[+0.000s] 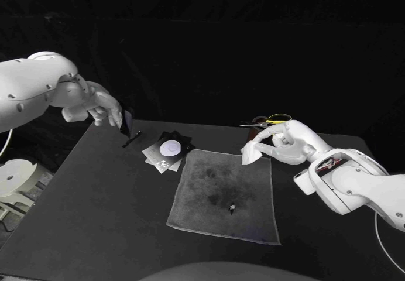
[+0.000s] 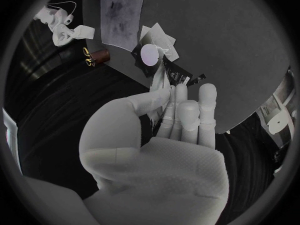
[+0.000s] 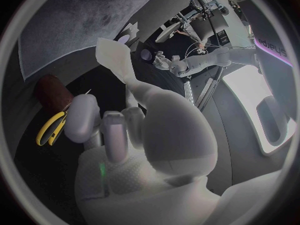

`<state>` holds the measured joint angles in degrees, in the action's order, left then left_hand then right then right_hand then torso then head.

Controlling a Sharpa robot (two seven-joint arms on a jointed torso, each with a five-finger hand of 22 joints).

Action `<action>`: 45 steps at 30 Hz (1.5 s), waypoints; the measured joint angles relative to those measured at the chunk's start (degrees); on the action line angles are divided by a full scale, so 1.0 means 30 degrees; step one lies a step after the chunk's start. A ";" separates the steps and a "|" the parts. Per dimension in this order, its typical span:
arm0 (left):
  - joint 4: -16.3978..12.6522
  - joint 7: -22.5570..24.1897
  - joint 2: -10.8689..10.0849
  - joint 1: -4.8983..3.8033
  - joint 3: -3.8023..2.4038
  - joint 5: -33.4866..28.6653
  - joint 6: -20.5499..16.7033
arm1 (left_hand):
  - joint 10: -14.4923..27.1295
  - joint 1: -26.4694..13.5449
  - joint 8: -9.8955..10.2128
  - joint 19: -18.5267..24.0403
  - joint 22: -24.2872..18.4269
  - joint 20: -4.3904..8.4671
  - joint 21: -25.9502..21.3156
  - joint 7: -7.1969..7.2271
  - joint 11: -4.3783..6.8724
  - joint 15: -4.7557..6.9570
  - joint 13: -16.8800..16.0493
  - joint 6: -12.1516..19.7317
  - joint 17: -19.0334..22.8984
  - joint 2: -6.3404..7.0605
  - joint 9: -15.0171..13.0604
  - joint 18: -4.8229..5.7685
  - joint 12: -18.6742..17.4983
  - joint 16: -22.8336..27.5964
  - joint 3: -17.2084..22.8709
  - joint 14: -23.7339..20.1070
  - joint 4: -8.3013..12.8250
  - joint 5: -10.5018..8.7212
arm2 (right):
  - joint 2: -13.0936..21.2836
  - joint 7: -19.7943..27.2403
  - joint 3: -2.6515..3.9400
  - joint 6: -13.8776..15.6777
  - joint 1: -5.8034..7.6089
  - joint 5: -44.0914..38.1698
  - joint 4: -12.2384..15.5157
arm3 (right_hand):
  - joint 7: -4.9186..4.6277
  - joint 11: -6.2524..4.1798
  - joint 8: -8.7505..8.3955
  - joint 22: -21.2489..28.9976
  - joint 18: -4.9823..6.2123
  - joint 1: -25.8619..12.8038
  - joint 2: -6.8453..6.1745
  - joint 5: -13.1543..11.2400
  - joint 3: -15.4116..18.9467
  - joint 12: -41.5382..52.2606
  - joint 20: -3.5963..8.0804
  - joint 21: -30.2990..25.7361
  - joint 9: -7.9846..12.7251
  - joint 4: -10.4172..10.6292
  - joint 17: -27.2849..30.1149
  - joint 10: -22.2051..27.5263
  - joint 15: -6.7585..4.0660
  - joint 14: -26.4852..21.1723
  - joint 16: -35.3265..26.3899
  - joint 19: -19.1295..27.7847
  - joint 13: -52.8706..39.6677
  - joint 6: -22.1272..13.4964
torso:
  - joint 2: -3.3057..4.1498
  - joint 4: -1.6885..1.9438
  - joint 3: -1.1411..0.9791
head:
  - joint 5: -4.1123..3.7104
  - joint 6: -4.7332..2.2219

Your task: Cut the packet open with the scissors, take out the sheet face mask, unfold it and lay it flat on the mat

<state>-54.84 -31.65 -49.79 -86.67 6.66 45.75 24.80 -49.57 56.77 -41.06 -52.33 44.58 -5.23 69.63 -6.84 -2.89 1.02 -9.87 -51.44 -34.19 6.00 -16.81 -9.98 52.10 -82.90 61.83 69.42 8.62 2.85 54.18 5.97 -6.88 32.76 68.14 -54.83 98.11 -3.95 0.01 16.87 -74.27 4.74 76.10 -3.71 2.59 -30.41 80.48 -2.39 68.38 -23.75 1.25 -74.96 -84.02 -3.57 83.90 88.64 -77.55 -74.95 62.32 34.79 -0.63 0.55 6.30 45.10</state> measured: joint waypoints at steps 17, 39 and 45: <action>0.3743 0.0185 0.3241 0.1459 0.0235 0.6270 -0.0964 | -0.0217 -0.0047 0.0076 -0.0292 0.0121 0.0050 0.0106 0.0110 0.0087 0.0060 0.0116 -0.0247 -0.0024 0.0208 0.0000 0.0038 -0.0002 0.0076 0.0105 0.0142 0.0105 -0.0001 | -0.0168 -0.0021 -0.0021 -0.0241 -0.0321 0.0005 -0.0195 | -0.0087 0.0002 0.0003 0.0082 -0.0003 -0.0002 -0.0003 0.0016 -0.0053 -0.0001 0.0000 -0.0002 -0.0001 -0.0057 0.0004 0.0002 0.0030 -0.0030 -0.0056 0.0000 0.0016 -0.0021 | 0.0011 -0.0015 0.0046 | 0.0978 -0.0002; 0.5203 0.0535 0.3289 0.1591 0.0236 0.8626 -0.1558 | -0.0377 -0.0062 0.0077 -0.0374 0.0159 0.0104 0.0125 0.0177 0.0172 0.0097 0.0205 -0.0429 0.0107 0.0369 0.0000 0.0082 -0.0003 0.0084 0.0207 0.0239 0.0101 -0.0065 | -0.0258 -0.0040 -0.0018 -0.0347 -0.0414 0.0013 -0.0373 | -0.0046 0.0003 0.0005 0.0064 -0.0007 -0.0056 -0.0057 -0.0027 -0.0088 -0.0025 0.0000 -0.0014 -0.0002 -0.0019 0.0012 0.0003 0.0033 -0.0032 -0.0001 0.0001 0.0004 0.0013 | 0.0022 -0.0005 0.0071 | 0.2260 -0.0227; 0.4999 0.0638 0.3705 0.1672 0.0238 0.8443 -0.1223 | -0.0380 -0.0060 0.0075 -0.0373 0.0047 0.0103 0.0125 0.0179 0.0167 0.0166 0.0262 -0.0429 -0.0083 0.0367 0.0000 0.0087 -0.0003 0.0085 0.0260 0.0308 0.0047 -0.0071 | -0.0312 -0.0049 -0.0021 -0.0361 -0.0417 0.0014 -0.0452 | -0.0026 0.0003 0.0006 0.0067 -0.0009 -0.0057 -0.0056 -0.0028 -0.0088 -0.0027 0.0000 -0.0014 -0.0002 -0.0019 0.0000 0.0004 0.0033 -0.0033 -0.0013 0.0001 0.0015 -0.0012 | 0.0022 -0.0022 0.0060 | 0.2210 -0.0189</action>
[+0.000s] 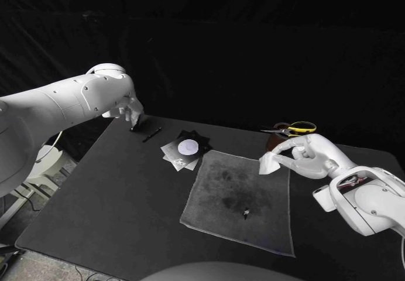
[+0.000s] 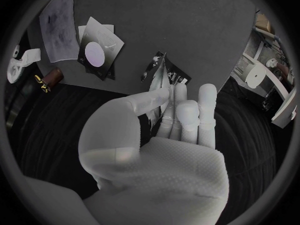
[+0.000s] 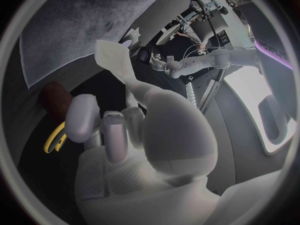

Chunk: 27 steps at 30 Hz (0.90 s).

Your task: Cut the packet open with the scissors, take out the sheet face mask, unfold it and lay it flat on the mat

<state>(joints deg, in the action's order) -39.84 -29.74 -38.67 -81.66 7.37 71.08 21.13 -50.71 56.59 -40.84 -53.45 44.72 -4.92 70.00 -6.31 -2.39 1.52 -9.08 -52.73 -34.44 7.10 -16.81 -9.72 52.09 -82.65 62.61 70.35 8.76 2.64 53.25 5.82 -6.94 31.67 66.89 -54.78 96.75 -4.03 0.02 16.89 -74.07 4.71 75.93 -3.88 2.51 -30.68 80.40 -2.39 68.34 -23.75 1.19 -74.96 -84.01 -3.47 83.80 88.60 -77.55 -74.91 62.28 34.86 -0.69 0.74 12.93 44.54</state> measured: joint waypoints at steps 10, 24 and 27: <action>0.0912 0.0298 0.1132 0.0861 0.0006 -0.1265 0.0588 | -0.0037 0.0016 0.0097 0.0001 -0.0280 0.0000 -0.0320 0.0135 -0.0041 -0.0167 0.0286 0.0134 0.0036 0.0017 0.0000 0.0008 -0.0001 0.0001 -0.0566 0.0171 -0.0677 -0.0002 | -0.0110 -0.0021 0.0000 -0.0030 -0.0002 0.0006 -0.0029 | -0.0007 0.0001 0.0108 -0.0006 -0.0002 0.0000 -0.0001 -0.0035 0.0001 -0.0004 0.0000 -0.0055 0.0000 0.0001 0.0000 0.0000 0.0000 0.0000 -0.0043 0.0000 -0.0006 -0.0028 | -0.0007 -0.0027 -0.0022 | -0.0079 0.0015; 0.2255 0.0601 0.1918 0.1367 0.0003 -0.3446 0.0589 | -0.0029 -0.1144 0.0708 -0.0347 -0.1006 -0.0492 -0.1476 -0.0237 -0.0372 -0.0543 0.0842 0.2579 -0.1329 0.1744 -0.4087 0.0019 -0.0168 -0.0206 -0.4647 0.0547 -0.4103 0.0012 | -0.0207 -0.0060 0.0000 -0.0057 -0.0005 0.0020 -0.0067 | 0.0002 0.0002 0.0195 -0.0006 -0.0006 -0.0026 -0.0026 0.0050 0.0006 -0.0008 0.0000 -0.0076 0.0000 -0.0002 0.0019 0.0002 0.0001 0.0000 -0.0019 0.0000 -0.0014 -0.0136 | -0.0007 0.0026 -0.0013 | -0.0135 0.0048; 0.2339 0.0680 0.1954 0.1393 0.0003 -0.3791 0.0338 | -0.0044 -0.0954 0.0709 -0.0407 -0.1146 -0.0553 -0.1634 -0.0403 -0.0389 -0.0544 0.0881 0.2946 -0.1364 0.2263 -0.4038 0.0021 -0.0145 -0.0275 -0.5675 0.0547 -0.5017 0.0012 | -0.0214 -0.0065 0.0000 -0.0069 -0.0008 0.0023 -0.0067 | -0.0002 0.0002 0.0197 -0.0003 -0.0011 -0.0053 -0.0053 0.0049 0.0006 -0.0029 0.0000 -0.0076 0.0000 -0.0003 0.0018 0.0002 0.0001 0.0000 -0.0019 -0.0001 -0.0012 -0.0143 | -0.0018 0.0027 -0.0013 | -0.0132 0.0031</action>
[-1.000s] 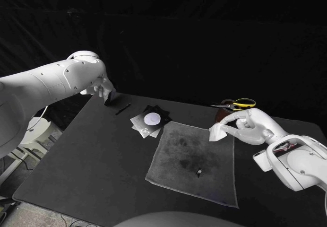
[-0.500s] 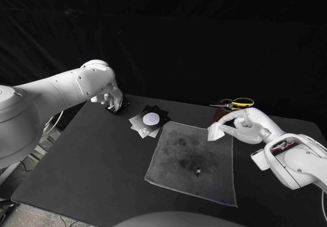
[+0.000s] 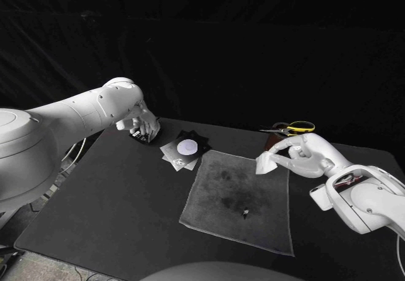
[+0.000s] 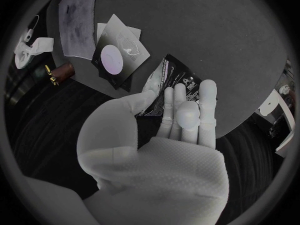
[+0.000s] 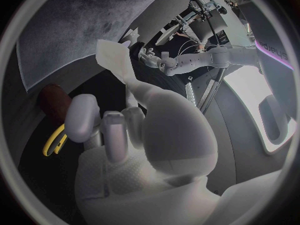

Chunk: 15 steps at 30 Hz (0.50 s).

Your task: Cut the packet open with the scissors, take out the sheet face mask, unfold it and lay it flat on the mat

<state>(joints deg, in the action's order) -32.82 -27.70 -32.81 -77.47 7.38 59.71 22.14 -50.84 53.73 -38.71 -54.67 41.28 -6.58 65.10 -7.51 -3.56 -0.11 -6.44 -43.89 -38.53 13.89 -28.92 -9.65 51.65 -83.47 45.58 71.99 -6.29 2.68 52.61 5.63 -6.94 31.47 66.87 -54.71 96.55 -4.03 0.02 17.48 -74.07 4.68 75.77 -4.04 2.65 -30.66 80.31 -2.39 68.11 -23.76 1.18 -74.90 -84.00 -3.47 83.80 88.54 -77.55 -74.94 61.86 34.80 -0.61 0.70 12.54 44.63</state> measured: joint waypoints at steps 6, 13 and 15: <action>0.0014 0.0156 -0.0010 0.0013 -0.0001 -0.0581 -0.0586 | 0.0153 0.2233 0.0001 -0.0244 -0.0304 -0.0096 -0.0350 -0.0271 -0.0257 -0.0182 0.0189 0.1220 -0.0042 0.0172 0.0457 -0.0001 0.0333 0.0000 -0.3906 -0.0045 -0.2816 -0.0001 | 0.0000 -0.0014 0.0000 -0.0019 -0.0006 0.0006 -0.0002 | -0.0020 0.0029 -0.0001 0.0007 -0.0096 -0.0016 -0.0016 -0.0001 -0.0003 -0.0017 0.0000 0.0000 -0.0002 -0.0005 -0.0005 0.0029 0.0000 0.0000 -0.0001 0.0000 0.0011 -0.0030 | 0.0000 0.0020 0.0000 | -0.0029 -0.0005; -0.0070 0.0352 -0.0068 0.0018 -0.0001 -0.1058 -0.1330 | 0.0288 0.3175 -0.0561 -0.0269 -0.0529 -0.0123 -0.0492 -0.0454 -0.0392 -0.0318 0.0390 0.1670 -0.0037 -0.0092 0.0941 0.0002 0.0455 0.0001 -0.7814 -0.0174 -0.3512 -0.0001 | 0.0001 -0.0029 0.0000 -0.0031 -0.0034 0.0012 -0.0020 | -0.0041 0.0029 -0.0033 0.0022 -0.0099 -0.0013 -0.0013 -0.0008 -0.0054 -0.0018 0.0000 0.0000 -0.0004 -0.0057 -0.0015 0.0029 0.0000 -0.0001 -0.0011 0.0000 0.0012 0.0033 | -0.0002 0.0015 -0.0009 | -0.0066 -0.0020; -0.0086 0.0440 -0.0103 0.0019 -0.0001 -0.1166 -0.1657 | 0.0357 0.3424 -0.0881 -0.0312 -0.0564 -0.0166 -0.0493 -0.0466 -0.0460 -0.0353 0.0460 0.1822 -0.0037 -0.0691 0.1150 0.0005 0.0520 0.0001 -1.0935 -0.0138 -0.3555 -0.0001 | 0.0004 -0.0031 0.0000 -0.0034 -0.0046 0.0013 -0.0030 | -0.0024 0.0029 -0.0048 0.0021 -0.0100 -0.0011 -0.0011 -0.0009 -0.0054 -0.0018 0.0000 0.0000 -0.0004 -0.0057 -0.0018 0.0029 0.0000 -0.0001 -0.0021 0.0000 0.0011 0.0053 | -0.0002 0.0011 -0.0009 | -0.0086 -0.0026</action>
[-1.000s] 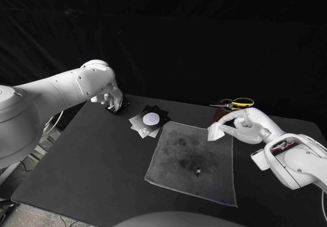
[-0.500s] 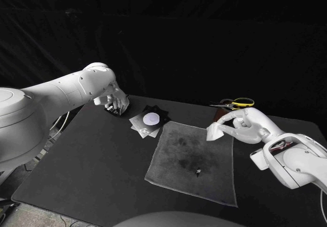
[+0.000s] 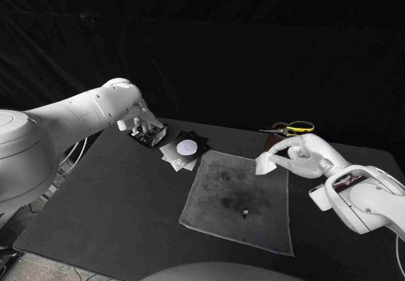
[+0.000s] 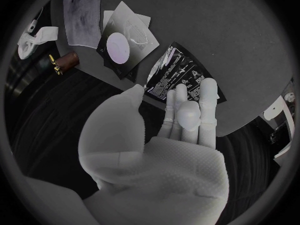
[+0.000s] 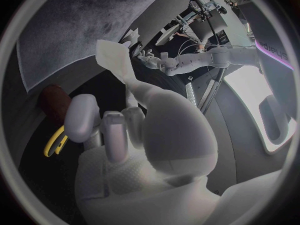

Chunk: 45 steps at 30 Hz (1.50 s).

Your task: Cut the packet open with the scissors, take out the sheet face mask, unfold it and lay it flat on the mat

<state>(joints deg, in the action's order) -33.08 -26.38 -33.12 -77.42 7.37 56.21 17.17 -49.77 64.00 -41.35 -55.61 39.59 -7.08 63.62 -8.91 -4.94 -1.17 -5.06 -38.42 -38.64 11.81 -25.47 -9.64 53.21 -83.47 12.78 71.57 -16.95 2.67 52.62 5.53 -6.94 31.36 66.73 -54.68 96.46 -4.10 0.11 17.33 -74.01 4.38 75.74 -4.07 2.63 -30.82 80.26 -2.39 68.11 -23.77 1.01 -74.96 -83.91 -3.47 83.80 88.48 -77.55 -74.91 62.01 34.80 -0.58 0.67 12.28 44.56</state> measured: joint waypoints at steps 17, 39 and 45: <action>-0.3407 0.2971 -0.2274 -0.0014 -0.0277 -0.1479 -0.4039 | 0.0662 0.3707 -0.0771 0.1171 -0.1458 -0.0269 -0.1327 0.0006 -0.0107 -0.0200 0.0339 -0.0137 0.4662 -0.1900 0.1216 -0.0110 -0.0217 0.1275 -0.4074 -0.2340 0.0050 0.0000 | 0.0075 -0.0016 -0.0005 -0.0007 -0.0065 0.0009 -0.0104 | -0.0004 0.0000 0.0068 -0.0017 -0.0005 0.0049 0.0049 -0.0040 0.0006 -0.0001 0.0000 0.0000 0.0000 -0.0003 0.0004 0.0001 0.0000 0.0000 0.0015 0.0000 -0.0012 -0.0008 | -0.0020 0.0000 0.0005 | -0.0401 0.0048; -1.7056 1.0770 -0.6474 0.1214 0.0095 -0.2971 -0.8669 | -0.0899 0.9099 0.1846 0.0791 -0.1580 0.0110 -0.1421 0.0320 0.0217 0.0212 0.0422 -0.3073 0.4146 -0.0239 0.4102 -0.0090 -0.2706 0.1647 0.3298 -0.1778 0.0359 -0.0001 | -0.0040 -0.0212 -0.0146 -0.0378 -0.0325 0.0007 -0.0433 | 0.0003 0.0001 0.0134 0.0006 -0.0011 0.0071 0.0071 0.0008 -0.0058 -0.0001 0.0000 -0.0111 0.0000 -0.0003 0.0011 0.0002 -0.0043 0.0043 0.0024 0.0000 -0.0006 -0.0077 | -0.0170 0.0015 0.0007 | -0.3380 0.1198; -1.7906 1.1671 -0.5888 0.2266 0.0278 -0.2107 -0.9215 | -0.1341 0.9213 0.2184 0.0791 -0.1424 0.0109 -0.1227 0.0381 0.0380 0.0318 0.0282 -0.3481 0.3427 -0.0003 0.4331 -0.0056 -0.2708 0.1648 0.4320 -0.1451 0.0757 -0.0001 | -0.0049 -0.0255 -0.0151 -0.0446 -0.0434 -0.0012 -0.0458 | 0.0028 0.0002 0.0132 0.0026 -0.0011 0.0070 0.0070 0.0005 -0.0083 -0.0002 -0.0001 -0.0112 0.0000 -0.0027 0.0000 0.0002 -0.0042 0.0042 -0.0005 0.0000 -0.0012 -0.0068 | -0.0240 -0.0022 0.0064 | -0.4058 0.1452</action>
<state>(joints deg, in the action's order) -86.79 8.64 -50.78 -70.62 8.21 49.89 -10.48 -53.79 91.64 -34.80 -53.24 35.32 -6.75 59.94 -7.77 -3.80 -0.21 -4.21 -48.87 -28.36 11.81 -12.48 -9.81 45.09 -78.53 25.74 67.22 -14.68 2.67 52.47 4.77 -7.39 30.03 65.43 -54.71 95.09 -4.02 0.12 17.73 -73.94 4.34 75.95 -3.86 2.64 -31.07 80.25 -2.39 67.78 -23.77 0.93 -74.96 -83.91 -3.60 83.93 88.46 -77.55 -74.95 61.81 34.08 -0.64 0.86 0.10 48.91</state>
